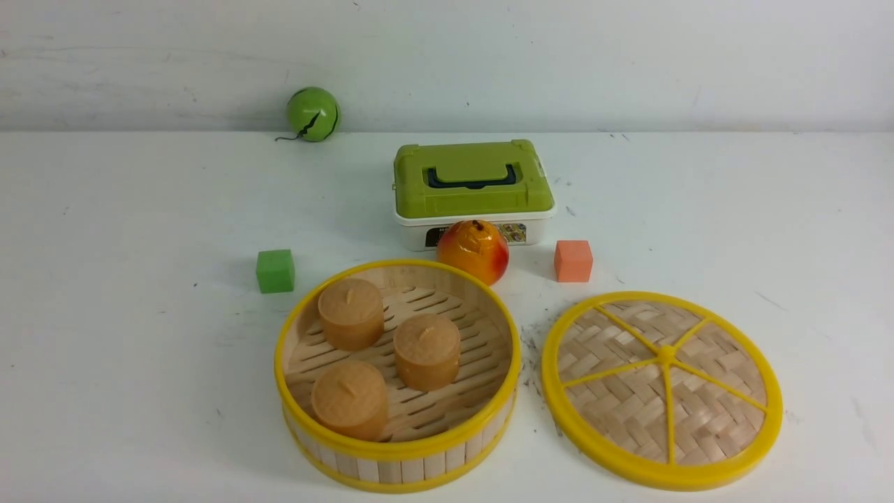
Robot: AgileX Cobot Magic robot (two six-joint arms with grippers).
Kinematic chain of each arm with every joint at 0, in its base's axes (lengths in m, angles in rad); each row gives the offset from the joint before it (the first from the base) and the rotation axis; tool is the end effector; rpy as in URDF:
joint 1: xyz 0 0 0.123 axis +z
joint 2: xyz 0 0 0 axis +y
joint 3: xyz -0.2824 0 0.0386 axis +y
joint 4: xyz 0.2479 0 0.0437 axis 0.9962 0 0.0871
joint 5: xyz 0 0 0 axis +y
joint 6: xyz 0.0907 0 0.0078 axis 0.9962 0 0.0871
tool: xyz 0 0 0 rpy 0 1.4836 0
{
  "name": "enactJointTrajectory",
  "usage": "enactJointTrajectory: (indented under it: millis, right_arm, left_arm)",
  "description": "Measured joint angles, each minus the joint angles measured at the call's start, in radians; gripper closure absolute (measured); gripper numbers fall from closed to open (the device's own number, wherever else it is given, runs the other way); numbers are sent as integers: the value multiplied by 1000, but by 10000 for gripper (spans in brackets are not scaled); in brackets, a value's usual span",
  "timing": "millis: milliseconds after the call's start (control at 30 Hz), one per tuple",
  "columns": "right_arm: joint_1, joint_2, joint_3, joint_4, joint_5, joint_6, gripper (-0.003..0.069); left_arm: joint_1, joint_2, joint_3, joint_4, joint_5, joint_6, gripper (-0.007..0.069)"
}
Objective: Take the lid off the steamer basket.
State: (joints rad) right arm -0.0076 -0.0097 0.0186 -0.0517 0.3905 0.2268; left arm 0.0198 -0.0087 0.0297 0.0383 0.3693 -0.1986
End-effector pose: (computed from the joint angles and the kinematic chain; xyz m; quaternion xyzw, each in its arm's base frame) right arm 0.0521 -0.0022 0.1723 0.0811 0.8042 0.0425 0.5873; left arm 0.0528 0.0023 0.1704 -0.0776 0.8019 -0.0368 0.5912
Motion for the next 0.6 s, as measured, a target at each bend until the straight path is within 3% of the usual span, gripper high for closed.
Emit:
enactJointTrajectory:
  millis: [600]
  right_arm:
    - [0, 0, 0, 0, 0, 0, 610]
  left_arm:
    - [0, 0, 0, 0, 0, 0, 385]
